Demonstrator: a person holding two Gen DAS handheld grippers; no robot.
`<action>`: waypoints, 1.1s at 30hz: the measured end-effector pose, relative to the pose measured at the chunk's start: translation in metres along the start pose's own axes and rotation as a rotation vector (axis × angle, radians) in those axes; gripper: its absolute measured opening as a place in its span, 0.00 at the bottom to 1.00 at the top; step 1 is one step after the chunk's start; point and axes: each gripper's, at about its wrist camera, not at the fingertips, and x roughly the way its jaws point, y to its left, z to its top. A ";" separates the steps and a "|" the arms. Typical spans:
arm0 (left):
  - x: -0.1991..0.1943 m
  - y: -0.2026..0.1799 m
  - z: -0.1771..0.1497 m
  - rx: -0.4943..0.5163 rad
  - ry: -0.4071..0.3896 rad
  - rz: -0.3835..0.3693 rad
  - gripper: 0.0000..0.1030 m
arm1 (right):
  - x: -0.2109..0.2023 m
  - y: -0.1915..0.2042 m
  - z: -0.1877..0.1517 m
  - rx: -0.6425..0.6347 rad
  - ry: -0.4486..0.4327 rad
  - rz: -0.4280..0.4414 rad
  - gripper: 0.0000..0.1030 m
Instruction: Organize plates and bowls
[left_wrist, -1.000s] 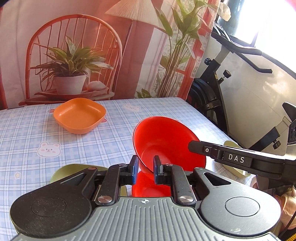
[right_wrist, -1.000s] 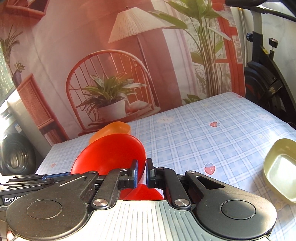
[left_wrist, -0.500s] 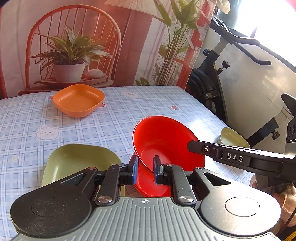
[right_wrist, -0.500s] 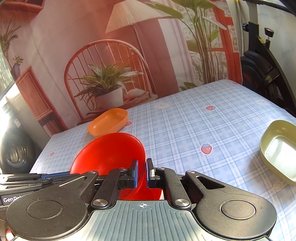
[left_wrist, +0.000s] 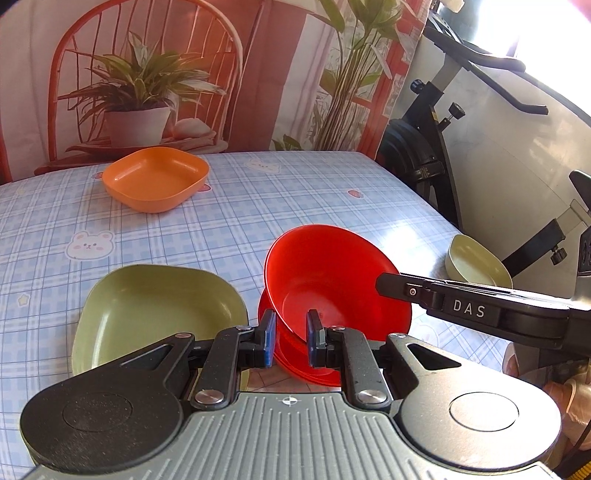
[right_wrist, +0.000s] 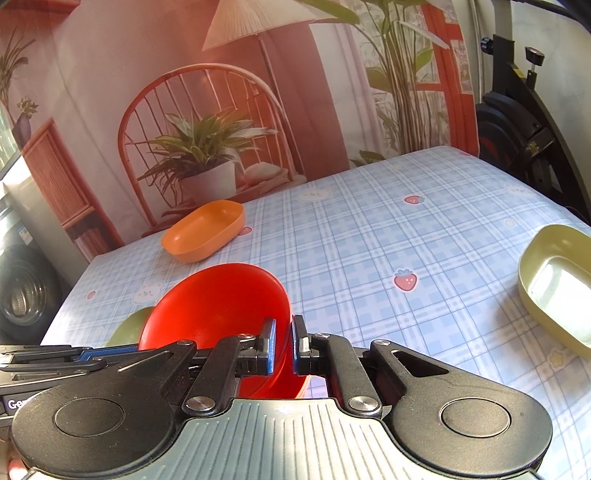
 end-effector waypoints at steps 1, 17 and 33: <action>0.001 0.000 0.000 0.000 0.002 0.000 0.16 | 0.000 0.000 0.000 0.000 0.000 0.000 0.08; 0.009 0.000 -0.002 0.002 0.027 0.015 0.16 | 0.006 -0.003 -0.004 0.004 0.024 -0.002 0.10; 0.000 0.002 0.007 -0.037 -0.028 0.052 0.29 | -0.003 -0.014 0.007 0.001 -0.031 -0.041 0.15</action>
